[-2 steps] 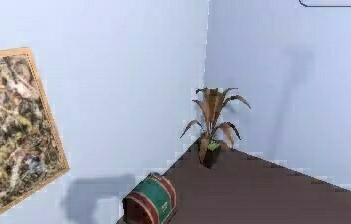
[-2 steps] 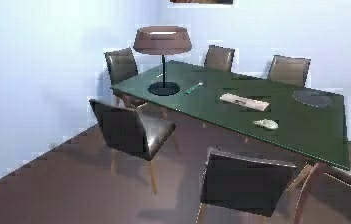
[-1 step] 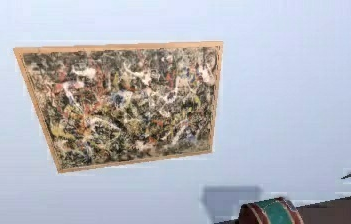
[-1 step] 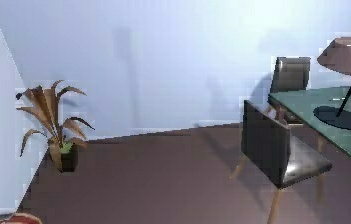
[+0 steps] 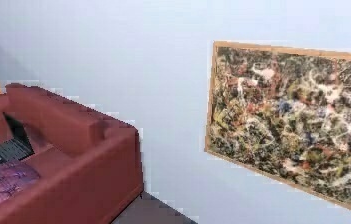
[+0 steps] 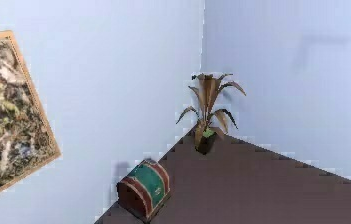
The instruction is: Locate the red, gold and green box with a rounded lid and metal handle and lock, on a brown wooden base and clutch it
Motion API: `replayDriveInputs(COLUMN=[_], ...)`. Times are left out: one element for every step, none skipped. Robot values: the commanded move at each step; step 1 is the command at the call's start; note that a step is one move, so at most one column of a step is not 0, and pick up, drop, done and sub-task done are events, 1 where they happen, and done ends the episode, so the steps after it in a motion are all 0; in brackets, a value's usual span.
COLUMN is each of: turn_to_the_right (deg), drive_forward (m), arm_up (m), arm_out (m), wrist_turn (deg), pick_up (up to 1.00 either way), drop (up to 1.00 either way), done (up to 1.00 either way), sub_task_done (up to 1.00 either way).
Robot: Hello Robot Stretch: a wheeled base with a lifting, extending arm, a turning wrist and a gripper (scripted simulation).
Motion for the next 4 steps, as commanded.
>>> replayDriveInputs(turn_to_the_right=[45.0, 45.0, 21.0, 0.0], drive_forward=[0.00, 0.00, 0.00, 0.50], arm_up=[0.00, 0.00, 0.00, 0.00], arm_out=[0.00, 0.00, 0.00, 0.00], wrist_turn=[0.0, 0.0, 0.0, 0.0], pick_up=[0.00, 0.00, 0.00, 0.00], drop=[0.00, 0.00, 0.00, 0.00], done=[0.00, 0.00, 0.00, 0.00], sub_task_done=[0.00, 0.00, 0.00, 0.00])
